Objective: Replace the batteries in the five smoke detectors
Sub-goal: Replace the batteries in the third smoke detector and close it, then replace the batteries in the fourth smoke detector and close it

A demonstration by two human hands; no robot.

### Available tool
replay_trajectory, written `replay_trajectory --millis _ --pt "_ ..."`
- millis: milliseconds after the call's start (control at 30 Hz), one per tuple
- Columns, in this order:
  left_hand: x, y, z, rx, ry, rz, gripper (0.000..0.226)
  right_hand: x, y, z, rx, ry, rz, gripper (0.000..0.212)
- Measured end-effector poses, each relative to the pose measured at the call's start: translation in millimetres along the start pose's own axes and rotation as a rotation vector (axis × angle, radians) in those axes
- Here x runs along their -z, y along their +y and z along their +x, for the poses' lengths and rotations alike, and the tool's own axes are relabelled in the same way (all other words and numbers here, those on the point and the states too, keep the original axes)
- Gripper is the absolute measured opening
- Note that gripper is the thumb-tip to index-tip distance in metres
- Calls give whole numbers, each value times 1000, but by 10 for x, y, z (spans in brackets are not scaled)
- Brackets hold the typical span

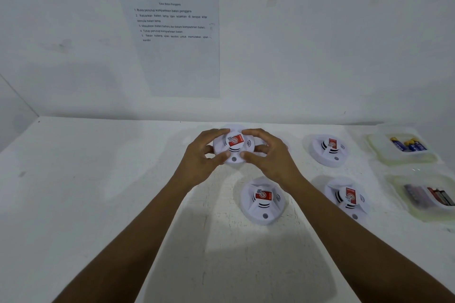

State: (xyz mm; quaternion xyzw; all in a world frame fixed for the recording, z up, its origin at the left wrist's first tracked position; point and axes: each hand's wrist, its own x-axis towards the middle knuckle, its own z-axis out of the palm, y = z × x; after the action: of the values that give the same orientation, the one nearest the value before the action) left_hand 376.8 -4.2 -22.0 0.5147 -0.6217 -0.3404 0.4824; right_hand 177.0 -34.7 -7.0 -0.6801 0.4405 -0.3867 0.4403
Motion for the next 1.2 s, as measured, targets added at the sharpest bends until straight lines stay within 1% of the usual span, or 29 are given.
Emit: replay_trajectory --millis 67,167,267,367,467,500,567,633,733,833,933,1000,1033,1100,1200 --pt "23 -90 -16 17 11 50 48 -62 9 16 -19 -24 -34 43" --pt "57 -231 -22 105 -8 135 48 -161 49 84 -60 -47 -120 40" --pt "101 -434 10 139 -5 222 56 -273 107 179 -106 -65 -165 38" --pt "135 -568 85 197 -35 368 65 -390 158 267 -130 -73 -233 38" --pt "125 -573 129 230 -45 442 52 -459 190 330 -128 -65 -283 39" --pt "122 -562 132 230 -46 452 52 -464 187 337 -129 -66 -286 39" --pt "115 -517 128 221 -44 442 59 -444 158 323 -135 -69 -293 39" --pt "99 -431 142 160 -20 413 57 -358 103 288 -116 -38 -304 38" --pt "-12 -241 195 41 16 374 53 -67 55 239 -22 95 -315 32" --pt "-254 -67 312 -30 -29 337 54 370 94 208 -43 191 -337 27" --pt "-569 27 408 -72 -84 261 59 734 217 180 -103 161 -417 29" --pt "-762 30 445 -13 -114 193 62 853 310 156 -135 115 -451 29" --pt "-841 17 459 32 -131 198 66 880 354 142 -143 95 -455 29" --pt "-953 -38 481 98 -163 259 71 902 423 128 -162 64 -424 29" --pt "-1030 -98 484 106 -185 286 68 907 480 107 -170 11 -306 31"
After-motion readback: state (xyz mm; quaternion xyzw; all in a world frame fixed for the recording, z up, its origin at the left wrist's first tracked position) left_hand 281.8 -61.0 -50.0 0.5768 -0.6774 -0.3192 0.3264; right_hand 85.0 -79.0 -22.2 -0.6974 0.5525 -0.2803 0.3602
